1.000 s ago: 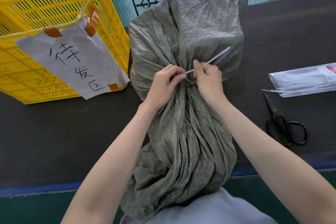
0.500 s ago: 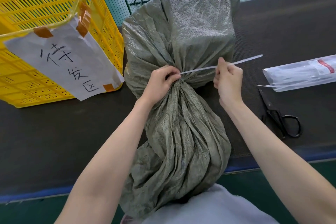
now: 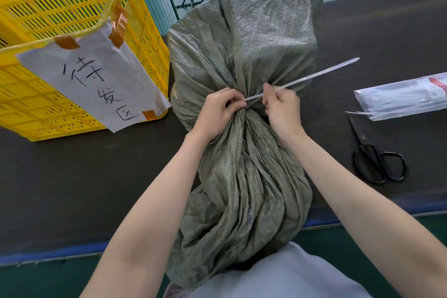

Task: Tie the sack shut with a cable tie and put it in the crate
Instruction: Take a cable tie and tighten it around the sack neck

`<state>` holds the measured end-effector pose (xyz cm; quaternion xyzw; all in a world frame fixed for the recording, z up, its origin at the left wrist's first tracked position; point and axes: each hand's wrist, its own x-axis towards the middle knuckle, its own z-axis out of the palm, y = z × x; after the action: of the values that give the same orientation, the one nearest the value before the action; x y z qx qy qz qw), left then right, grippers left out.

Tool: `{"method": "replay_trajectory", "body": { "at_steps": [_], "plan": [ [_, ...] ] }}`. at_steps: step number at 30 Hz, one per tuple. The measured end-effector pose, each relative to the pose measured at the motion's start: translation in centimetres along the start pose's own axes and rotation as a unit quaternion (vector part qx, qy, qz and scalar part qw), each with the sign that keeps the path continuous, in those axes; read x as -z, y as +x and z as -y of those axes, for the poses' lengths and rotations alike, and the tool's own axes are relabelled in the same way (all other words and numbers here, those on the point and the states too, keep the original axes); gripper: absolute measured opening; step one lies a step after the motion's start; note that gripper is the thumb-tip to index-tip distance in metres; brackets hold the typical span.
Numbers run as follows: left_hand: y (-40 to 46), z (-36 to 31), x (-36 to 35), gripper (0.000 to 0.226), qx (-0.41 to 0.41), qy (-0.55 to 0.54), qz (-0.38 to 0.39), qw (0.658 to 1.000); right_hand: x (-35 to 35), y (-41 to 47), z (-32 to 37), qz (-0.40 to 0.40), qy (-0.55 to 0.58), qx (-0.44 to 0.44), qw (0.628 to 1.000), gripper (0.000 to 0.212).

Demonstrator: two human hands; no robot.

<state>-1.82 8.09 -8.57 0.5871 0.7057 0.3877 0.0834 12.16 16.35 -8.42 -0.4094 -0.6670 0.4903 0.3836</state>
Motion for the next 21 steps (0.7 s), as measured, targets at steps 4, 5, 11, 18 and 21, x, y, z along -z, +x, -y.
{"method": "replay_trajectory", "body": {
  "at_steps": [4,5,11,18,21],
  "plan": [
    [0.1,0.1,-0.2,0.012,-0.006,0.002,0.003,1.0,0.9,-0.1,-0.4,-0.019,-0.013,0.018,1.0,0.049],
    [0.1,0.2,-0.2,0.012,-0.007,0.003,0.006,1.0,1.0,-0.1,-0.6,-0.022,-0.011,0.021,0.999,0.049],
    [0.2,0.3,-0.1,0.011,-0.002,0.008,0.024,1.0,1.2,-0.2,-0.7,-0.022,0.002,0.012,1.0,0.048],
    [-1.0,-0.2,-0.9,0.006,0.03,-0.005,-0.004,1.0,2.0,-1.0,0.1,0.049,0.032,-0.008,0.998,0.037],
    [-1.5,-0.3,-1.3,0.006,0.046,-0.014,-0.04,0.998,3.0,-1.7,0.1,0.061,0.005,0.018,0.998,0.019]
  ]
}}
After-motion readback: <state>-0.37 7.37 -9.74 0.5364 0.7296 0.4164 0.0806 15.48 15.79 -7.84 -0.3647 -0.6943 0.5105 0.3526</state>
